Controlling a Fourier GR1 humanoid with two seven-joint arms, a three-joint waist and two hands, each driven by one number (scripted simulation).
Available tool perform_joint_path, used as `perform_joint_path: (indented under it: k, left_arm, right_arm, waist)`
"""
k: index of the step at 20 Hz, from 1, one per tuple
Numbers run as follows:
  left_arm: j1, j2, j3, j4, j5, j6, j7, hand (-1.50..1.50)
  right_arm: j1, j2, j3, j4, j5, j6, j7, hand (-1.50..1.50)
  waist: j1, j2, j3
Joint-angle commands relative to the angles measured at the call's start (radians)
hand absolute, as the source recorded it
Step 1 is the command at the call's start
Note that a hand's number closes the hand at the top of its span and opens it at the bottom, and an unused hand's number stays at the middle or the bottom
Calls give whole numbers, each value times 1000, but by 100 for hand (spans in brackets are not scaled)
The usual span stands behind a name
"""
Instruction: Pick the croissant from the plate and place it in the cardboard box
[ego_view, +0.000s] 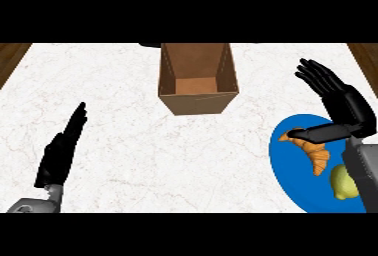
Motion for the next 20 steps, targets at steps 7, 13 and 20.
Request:
perform_joint_path:
  k: [7, 13, 20]
  left_arm:
    - [40, -11, 4, -15, -20, 3, -16, 0]
    - [22, 8, 18, -58, -10, -11, 38, 0]
    - [7, 4, 62, 1, 12, -35, 3, 0]
  right_arm:
    - [-87, -297, 49, 150, 289, 165, -258, -150]
    - [-136, -477, 205, 119, 487, 309, -256, -150]
    - [-167, -488, 359, 18, 634, 370, -193, -150]
  waist:
    - [-4, 0, 0]
    - [-4, -5, -1]
    - [-18, -6, -2]
